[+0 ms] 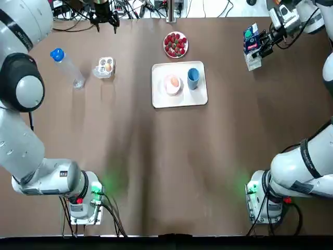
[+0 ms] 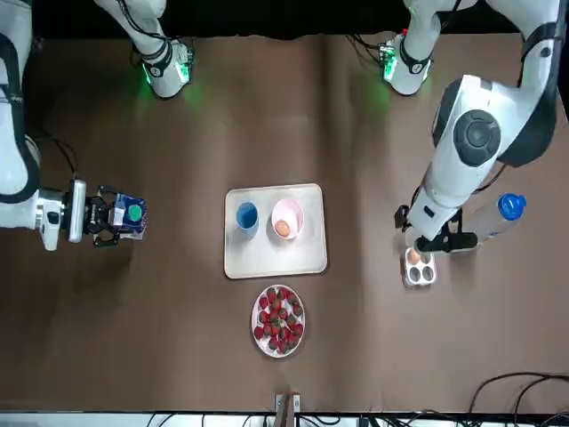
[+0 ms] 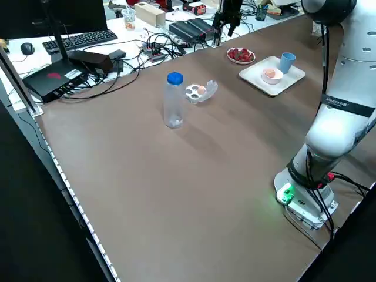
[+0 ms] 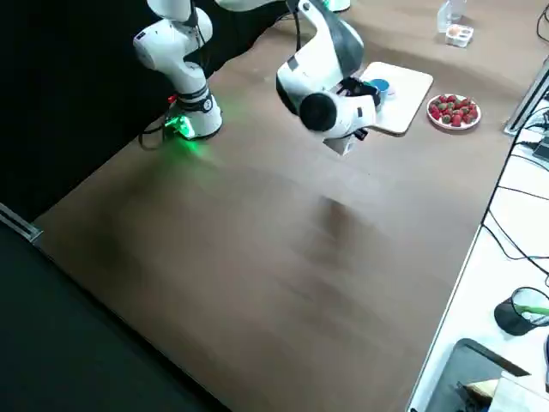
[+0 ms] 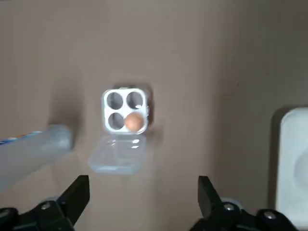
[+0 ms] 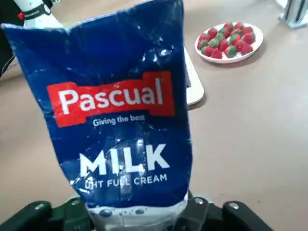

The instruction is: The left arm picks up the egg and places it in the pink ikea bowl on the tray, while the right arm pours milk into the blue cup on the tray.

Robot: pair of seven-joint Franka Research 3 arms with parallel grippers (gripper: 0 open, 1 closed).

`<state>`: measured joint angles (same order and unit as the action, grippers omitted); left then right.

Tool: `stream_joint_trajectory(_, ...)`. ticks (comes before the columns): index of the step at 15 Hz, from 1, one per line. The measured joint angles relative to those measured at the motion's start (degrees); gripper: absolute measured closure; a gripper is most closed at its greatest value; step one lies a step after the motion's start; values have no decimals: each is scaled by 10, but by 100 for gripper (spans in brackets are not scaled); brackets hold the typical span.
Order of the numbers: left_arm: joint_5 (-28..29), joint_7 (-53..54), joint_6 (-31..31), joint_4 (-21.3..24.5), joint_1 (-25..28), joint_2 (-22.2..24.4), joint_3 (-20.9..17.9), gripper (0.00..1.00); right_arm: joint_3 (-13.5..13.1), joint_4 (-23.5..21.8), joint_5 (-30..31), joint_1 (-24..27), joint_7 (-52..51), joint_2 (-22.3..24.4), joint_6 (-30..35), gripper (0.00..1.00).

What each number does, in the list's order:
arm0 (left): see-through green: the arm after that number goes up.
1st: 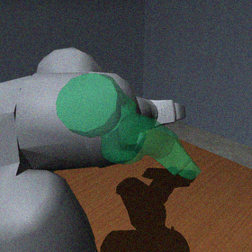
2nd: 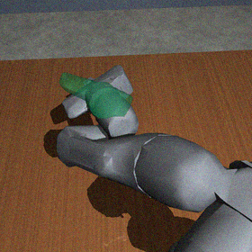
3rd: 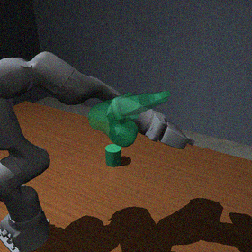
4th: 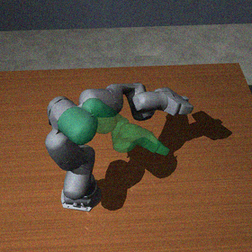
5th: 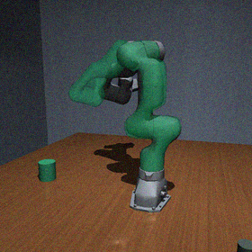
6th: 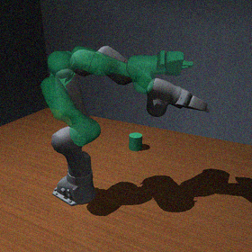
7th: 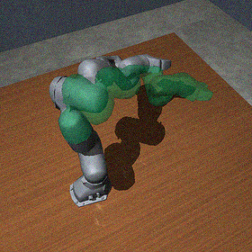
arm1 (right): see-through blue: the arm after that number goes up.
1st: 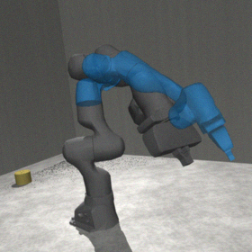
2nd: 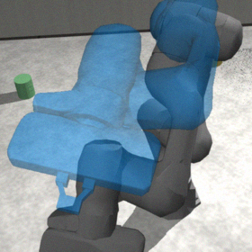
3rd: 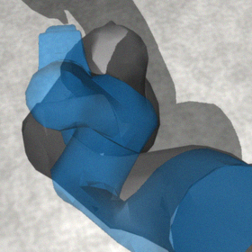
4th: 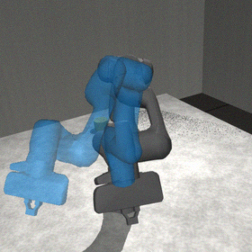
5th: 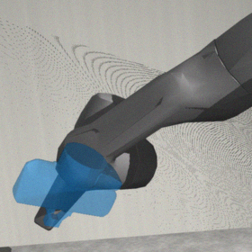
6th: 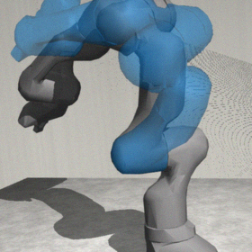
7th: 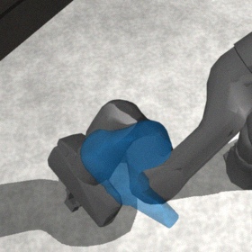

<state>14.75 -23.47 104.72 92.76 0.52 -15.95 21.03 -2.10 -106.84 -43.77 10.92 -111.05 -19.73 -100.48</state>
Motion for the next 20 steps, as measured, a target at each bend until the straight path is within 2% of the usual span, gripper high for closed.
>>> stream_joint_trajectory(5, 0, 74, -100, -28, 24, 35, 3, 1, -1, 0, 50, -63, 81, 23, -27, 40)
stream_joint_trajectory(7, -21, 113, -132, -42, 36, 53, -4, 1, -1, 0, 85, -94, 124, 33, -35, 41)
stream_joint_trajectory(8, -80, 141, -143, -46, 23, 80, -53, 0, -1, 1, 116, -124, 172, 41, -39, 42)
stream_joint_trajectory(10, -122, 168, -151, -44, -5, 104, -119, 1, -1, 6, 140, -152, 224, 46, -42, 42)
stream_joint_trajectory(11, -130, 180, -154, -40, -12, 113, -136, 0, 0, 10, 150, -165, 249, 46, -42, 42)
stream_joint_trajectory(14, -135, 195, -156, -24, -13, 129, -145, 0, 0, 17, 174, -201, 307, 46, -43, 42)
stream_joint_trajectory(20, -135, 214, -156, -19, -16, 131, -145, 0, 0, 28, 239, -267, 429, 46, -50, 42)
